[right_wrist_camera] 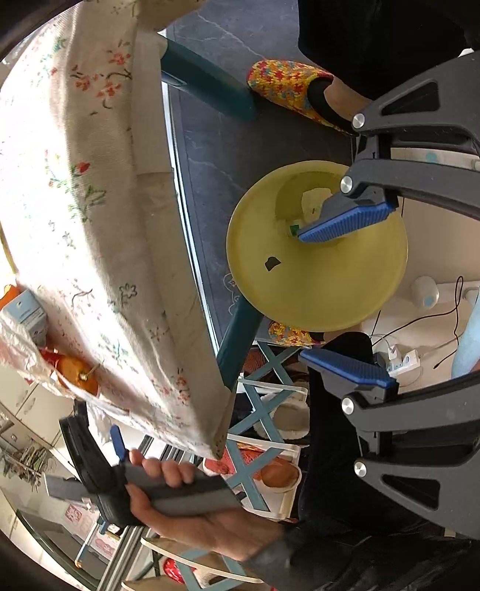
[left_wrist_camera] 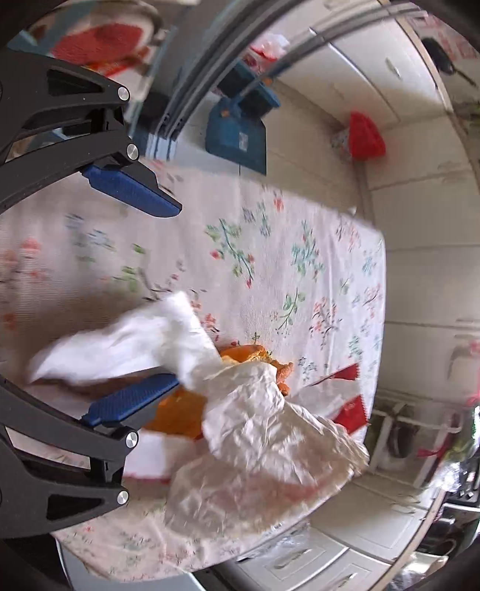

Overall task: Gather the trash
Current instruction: 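Reach the left tool to the white tissue on the orange peels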

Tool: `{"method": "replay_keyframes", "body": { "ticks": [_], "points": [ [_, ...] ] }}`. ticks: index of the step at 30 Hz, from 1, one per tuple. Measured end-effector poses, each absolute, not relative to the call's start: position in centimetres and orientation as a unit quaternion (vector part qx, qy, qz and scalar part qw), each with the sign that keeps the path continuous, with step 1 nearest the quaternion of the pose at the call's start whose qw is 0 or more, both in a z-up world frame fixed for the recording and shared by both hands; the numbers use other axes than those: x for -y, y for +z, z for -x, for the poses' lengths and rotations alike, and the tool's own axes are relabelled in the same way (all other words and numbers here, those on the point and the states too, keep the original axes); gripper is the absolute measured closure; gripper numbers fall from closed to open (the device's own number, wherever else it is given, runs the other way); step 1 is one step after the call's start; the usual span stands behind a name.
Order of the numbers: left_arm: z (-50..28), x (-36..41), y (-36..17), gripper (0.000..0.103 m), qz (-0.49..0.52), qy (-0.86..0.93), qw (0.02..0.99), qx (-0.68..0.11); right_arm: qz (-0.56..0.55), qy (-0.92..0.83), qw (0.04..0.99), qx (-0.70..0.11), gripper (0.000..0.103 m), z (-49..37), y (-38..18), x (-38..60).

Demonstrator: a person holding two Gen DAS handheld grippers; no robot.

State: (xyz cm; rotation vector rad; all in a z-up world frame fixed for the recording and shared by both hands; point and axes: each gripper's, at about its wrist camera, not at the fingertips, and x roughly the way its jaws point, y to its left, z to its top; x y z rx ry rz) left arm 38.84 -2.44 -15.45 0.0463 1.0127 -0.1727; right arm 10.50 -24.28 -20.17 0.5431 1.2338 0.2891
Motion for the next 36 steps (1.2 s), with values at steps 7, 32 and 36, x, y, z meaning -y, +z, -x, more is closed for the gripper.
{"method": "replay_keyframes", "body": {
  "ticks": [7, 32, 36],
  "points": [
    [-42.2, 3.3, -17.1, 0.008, -0.025, -0.109, 0.870, -0.480, -0.258, 0.128, 0.763, -0.579, 0.042, -11.5, -20.9, 24.2],
    [-43.5, 4.4, -17.5, 0.006, -0.050, -0.125, 0.876, -0.462, -0.257, 0.126, 0.765, -0.577, 0.035, -12.0, -20.7, 23.5],
    [-43.5, 4.4, -17.5, 0.006, -0.050, -0.125, 0.876, -0.462, -0.256, 0.125, 0.763, -0.580, 0.035, -12.1, -21.0, 23.2]
  ]
}}
